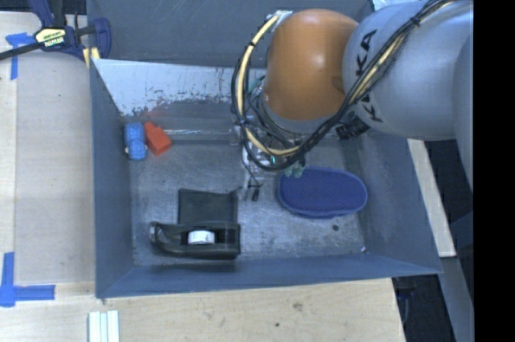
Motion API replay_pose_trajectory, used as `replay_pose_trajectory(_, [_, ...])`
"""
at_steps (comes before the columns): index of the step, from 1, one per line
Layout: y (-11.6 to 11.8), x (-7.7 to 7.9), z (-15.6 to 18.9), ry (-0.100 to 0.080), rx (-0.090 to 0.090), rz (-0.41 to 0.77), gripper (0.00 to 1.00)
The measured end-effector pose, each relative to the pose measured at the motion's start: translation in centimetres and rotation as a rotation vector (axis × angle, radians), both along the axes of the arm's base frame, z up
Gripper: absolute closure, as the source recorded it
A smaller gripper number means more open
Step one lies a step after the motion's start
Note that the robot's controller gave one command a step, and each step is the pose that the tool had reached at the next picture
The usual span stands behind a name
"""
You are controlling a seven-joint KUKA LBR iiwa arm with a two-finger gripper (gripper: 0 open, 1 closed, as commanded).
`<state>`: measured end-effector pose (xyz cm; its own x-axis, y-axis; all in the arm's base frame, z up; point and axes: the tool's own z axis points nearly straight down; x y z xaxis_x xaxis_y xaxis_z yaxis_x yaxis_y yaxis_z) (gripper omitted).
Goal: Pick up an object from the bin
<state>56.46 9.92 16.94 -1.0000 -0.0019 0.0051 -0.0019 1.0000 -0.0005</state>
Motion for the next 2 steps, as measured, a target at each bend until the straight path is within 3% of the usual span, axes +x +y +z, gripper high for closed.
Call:
replay_pose_trajectory(1, [1.78,-2.15,-10.03,-0.010,0.001,0.257,0.00])
replay_pose_trajectory(2, [1.81,-2.09,-9.84,-0.012,0.002,0.255,1.00])
